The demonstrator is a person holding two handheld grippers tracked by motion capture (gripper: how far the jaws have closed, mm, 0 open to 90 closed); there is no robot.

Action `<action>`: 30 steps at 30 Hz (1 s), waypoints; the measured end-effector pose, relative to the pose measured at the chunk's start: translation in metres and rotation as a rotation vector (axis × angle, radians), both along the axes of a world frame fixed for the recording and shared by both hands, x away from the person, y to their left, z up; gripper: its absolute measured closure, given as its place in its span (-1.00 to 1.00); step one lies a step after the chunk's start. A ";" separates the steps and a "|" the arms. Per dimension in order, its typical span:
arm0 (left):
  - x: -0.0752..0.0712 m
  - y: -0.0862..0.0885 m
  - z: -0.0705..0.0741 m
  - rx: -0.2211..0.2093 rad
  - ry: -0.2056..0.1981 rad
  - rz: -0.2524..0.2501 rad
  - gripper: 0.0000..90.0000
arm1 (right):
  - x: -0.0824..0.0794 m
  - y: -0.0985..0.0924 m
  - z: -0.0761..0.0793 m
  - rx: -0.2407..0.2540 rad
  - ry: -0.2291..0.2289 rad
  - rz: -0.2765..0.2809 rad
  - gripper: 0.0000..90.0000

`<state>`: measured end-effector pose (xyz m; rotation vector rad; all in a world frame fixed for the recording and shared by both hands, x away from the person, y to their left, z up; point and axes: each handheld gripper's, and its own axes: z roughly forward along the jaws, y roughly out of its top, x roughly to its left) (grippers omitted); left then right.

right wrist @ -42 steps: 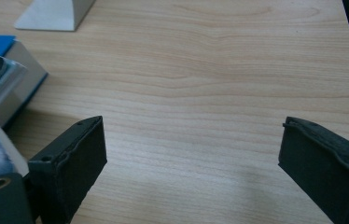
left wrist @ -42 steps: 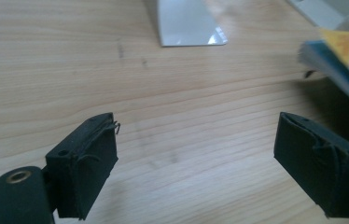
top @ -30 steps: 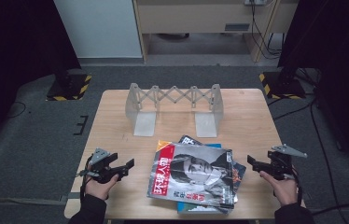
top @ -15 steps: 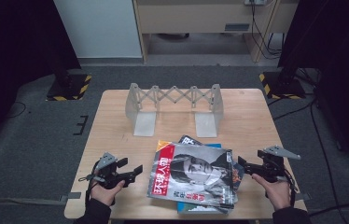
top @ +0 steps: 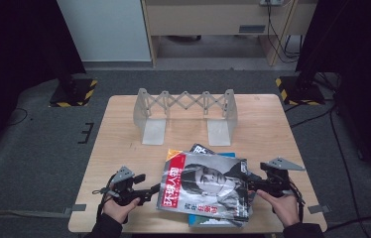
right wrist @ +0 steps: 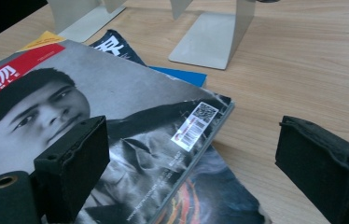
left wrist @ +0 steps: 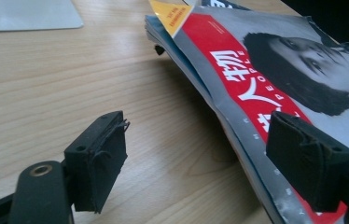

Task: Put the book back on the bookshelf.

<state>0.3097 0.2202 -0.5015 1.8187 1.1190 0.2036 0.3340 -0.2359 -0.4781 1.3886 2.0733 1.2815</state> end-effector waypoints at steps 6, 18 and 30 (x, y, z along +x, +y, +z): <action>-0.004 -0.011 -0.003 -0.041 0.039 -0.036 -0.57 | -0.001 0.006 -0.002 0.004 0.008 0.020 -0.78; -0.003 -0.026 -0.012 -0.058 0.113 -0.099 -0.59 | 0.001 0.015 -0.008 -0.008 0.029 0.061 -0.78; 0.001 -0.036 -0.020 -0.138 0.196 -0.186 -0.53 | 0.003 0.021 -0.012 -0.009 0.044 0.088 -0.78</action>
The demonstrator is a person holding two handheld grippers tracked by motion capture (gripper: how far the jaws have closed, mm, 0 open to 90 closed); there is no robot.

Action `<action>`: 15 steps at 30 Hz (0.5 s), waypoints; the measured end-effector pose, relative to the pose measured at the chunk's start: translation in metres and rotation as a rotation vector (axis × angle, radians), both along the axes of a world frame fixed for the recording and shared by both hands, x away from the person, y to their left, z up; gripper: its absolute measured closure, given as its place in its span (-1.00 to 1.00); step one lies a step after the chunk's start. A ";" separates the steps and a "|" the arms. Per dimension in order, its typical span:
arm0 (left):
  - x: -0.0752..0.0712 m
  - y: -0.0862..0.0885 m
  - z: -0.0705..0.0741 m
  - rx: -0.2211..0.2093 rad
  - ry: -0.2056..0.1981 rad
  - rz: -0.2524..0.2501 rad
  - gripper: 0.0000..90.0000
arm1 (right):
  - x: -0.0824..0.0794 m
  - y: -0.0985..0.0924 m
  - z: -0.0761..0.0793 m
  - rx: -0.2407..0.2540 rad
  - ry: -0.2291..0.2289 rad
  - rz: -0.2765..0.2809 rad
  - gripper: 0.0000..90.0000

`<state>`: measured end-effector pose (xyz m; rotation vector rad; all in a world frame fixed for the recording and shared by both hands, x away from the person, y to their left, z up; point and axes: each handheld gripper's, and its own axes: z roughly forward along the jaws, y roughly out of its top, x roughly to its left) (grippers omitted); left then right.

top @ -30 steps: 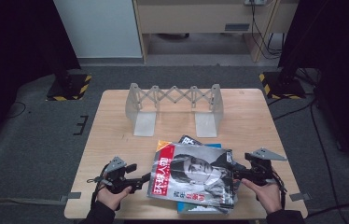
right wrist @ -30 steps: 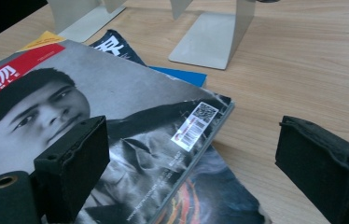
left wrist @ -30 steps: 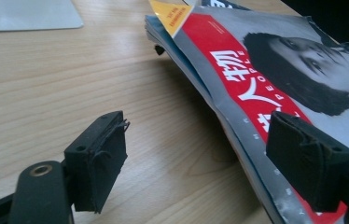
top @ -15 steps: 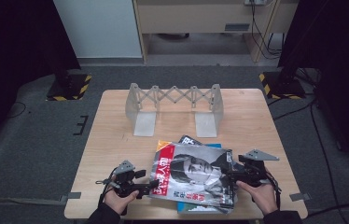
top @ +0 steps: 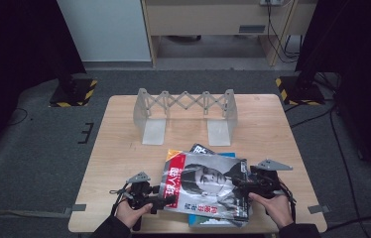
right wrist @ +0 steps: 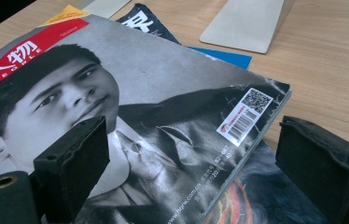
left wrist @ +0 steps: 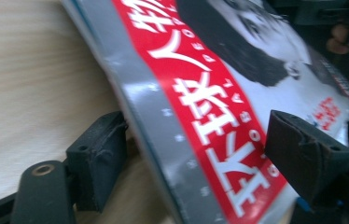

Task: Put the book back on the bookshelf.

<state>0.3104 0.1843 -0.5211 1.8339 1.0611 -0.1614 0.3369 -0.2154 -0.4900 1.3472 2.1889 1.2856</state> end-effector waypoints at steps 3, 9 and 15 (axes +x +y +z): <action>0.000 -0.002 -0.001 -0.021 0.018 -0.019 -0.46 | 0.000 0.001 -0.001 0.002 0.009 0.004 -0.78; -0.002 0.003 0.007 -0.062 0.020 -0.012 -0.24 | 0.001 0.004 -0.006 0.001 0.033 0.019 -0.78; -0.005 0.008 0.017 -0.104 -0.005 0.028 -0.02 | 0.002 0.005 -0.007 0.016 0.034 0.026 -0.79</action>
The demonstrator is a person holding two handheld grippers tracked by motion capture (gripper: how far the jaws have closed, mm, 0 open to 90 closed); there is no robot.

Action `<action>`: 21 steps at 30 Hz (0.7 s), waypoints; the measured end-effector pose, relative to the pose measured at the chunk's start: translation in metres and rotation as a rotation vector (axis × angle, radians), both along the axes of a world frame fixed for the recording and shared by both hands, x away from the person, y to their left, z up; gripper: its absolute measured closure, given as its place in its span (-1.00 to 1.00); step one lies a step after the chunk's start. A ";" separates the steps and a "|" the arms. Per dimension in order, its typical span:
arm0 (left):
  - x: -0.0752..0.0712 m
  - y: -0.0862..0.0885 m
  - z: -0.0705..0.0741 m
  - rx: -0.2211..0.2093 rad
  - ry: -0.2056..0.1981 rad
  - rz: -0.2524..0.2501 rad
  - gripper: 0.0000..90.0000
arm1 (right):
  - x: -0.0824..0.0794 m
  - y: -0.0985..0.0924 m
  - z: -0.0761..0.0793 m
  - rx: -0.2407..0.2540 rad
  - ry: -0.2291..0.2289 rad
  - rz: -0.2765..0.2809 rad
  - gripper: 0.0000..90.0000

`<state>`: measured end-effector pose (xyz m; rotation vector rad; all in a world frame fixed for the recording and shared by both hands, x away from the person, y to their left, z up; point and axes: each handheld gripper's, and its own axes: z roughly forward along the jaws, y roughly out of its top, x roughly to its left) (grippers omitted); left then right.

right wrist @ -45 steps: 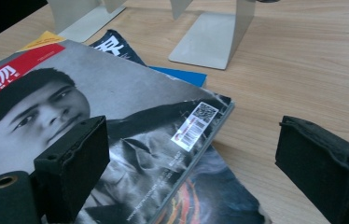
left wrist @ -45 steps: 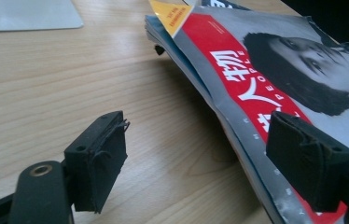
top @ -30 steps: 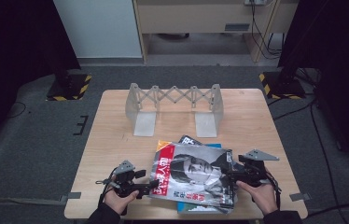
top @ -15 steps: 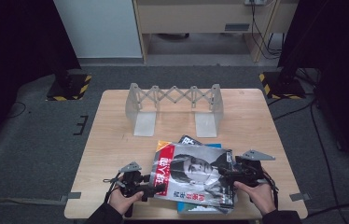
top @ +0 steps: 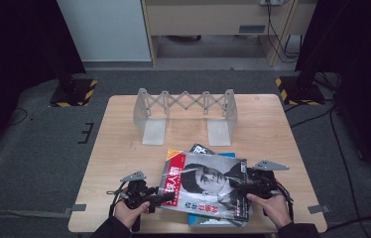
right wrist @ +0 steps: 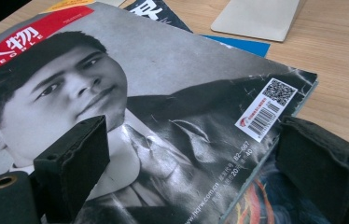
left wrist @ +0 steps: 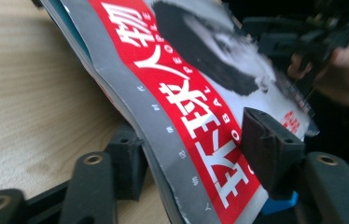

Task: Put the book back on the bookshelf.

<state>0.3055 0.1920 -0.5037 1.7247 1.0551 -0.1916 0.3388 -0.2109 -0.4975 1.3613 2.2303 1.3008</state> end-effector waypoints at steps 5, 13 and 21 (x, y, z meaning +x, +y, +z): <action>-0.001 0.000 0.007 -0.107 -0.011 -0.007 0.03 | 0.000 -0.001 -0.001 0.026 0.009 -0.007 -0.82; 0.004 -0.008 0.005 -0.071 -0.002 -0.023 0.12 | 0.001 -0.001 -0.002 0.037 0.016 -0.013 -0.83; 0.008 -0.015 0.006 -0.092 0.040 -0.032 0.27 | 0.001 -0.002 -0.002 0.041 0.018 -0.011 -0.83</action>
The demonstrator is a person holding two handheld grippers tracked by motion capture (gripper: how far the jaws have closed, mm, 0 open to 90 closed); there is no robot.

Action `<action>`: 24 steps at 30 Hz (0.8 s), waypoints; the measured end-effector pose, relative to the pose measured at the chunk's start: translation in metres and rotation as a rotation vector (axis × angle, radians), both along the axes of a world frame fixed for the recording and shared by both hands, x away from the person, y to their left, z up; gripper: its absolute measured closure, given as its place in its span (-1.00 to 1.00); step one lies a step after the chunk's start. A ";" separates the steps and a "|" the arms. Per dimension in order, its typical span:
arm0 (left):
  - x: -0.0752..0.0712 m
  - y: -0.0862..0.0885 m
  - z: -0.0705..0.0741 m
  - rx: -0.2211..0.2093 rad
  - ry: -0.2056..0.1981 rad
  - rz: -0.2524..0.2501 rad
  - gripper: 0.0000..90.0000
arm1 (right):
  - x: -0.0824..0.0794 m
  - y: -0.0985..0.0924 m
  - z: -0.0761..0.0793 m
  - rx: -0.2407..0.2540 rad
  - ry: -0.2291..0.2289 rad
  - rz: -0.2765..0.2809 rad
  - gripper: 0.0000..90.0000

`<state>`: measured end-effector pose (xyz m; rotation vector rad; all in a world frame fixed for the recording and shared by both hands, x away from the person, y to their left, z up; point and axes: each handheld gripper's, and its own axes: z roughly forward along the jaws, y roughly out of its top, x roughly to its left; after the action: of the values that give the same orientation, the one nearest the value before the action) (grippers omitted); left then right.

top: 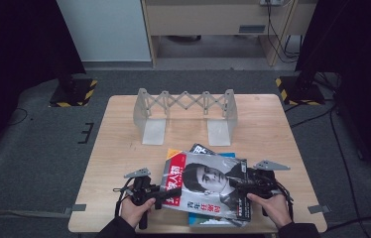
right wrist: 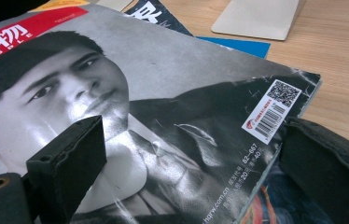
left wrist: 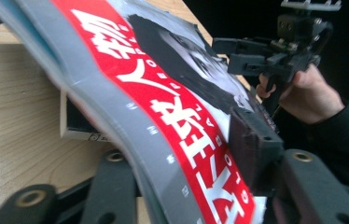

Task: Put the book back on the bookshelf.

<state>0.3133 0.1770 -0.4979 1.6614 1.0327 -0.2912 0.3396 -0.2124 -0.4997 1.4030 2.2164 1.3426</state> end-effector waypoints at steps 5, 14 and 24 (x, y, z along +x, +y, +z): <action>0.001 0.001 0.005 -0.014 0.010 0.005 0.37 | 0.001 -0.001 0.001 0.006 0.003 0.001 -0.83; 0.007 0.000 0.019 -0.087 0.027 0.038 0.58 | 0.003 -0.011 0.007 0.022 -0.036 -0.038 -0.78; 0.018 -0.001 0.042 -0.124 0.004 0.082 0.75 | 0.008 -0.036 0.009 0.017 -0.051 -0.136 -0.77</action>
<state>0.3308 0.1756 -0.4561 1.5040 1.0612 -0.2988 0.3475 -0.2481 -0.4904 1.4788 2.0419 1.3386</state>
